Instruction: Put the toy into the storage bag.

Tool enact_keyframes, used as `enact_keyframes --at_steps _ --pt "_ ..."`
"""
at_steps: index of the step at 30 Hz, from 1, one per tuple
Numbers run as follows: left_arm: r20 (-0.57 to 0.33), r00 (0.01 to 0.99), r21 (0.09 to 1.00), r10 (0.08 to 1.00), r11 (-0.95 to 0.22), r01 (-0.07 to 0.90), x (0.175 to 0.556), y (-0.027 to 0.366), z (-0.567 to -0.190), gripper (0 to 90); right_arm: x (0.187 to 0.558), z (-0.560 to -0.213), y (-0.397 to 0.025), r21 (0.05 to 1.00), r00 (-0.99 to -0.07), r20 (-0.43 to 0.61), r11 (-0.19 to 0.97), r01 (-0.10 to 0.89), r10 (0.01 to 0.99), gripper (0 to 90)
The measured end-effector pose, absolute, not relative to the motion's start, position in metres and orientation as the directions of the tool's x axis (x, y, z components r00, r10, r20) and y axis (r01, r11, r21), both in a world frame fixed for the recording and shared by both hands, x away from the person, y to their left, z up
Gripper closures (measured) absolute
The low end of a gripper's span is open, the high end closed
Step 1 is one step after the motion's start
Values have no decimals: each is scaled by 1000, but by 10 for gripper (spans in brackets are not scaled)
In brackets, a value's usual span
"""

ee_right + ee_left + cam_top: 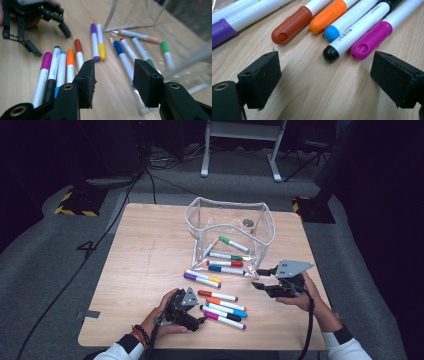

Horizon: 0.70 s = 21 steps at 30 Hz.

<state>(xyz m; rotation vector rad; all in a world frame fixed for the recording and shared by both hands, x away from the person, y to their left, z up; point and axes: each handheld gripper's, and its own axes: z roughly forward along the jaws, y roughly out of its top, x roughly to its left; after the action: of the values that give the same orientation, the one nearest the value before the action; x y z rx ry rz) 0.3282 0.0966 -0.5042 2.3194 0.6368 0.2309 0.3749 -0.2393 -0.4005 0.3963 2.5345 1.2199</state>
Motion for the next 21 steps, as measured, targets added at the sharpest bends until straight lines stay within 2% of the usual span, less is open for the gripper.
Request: enact_keyframes --at_steps 3,9,21 --pt "-15 862 681 506 -627 379 328 97 -504 99 381 -425 -214 760 -948 -116 641 108 296 614" --pt "-15 862 681 506 -627 380 328 97 -504 99 395 -450 -173 739 -974 -77 668 87 213 654" --pt "-15 862 681 506 -626 380 328 97 -504 99 412 -479 -116 699 -987 -35 710 88 157 668"
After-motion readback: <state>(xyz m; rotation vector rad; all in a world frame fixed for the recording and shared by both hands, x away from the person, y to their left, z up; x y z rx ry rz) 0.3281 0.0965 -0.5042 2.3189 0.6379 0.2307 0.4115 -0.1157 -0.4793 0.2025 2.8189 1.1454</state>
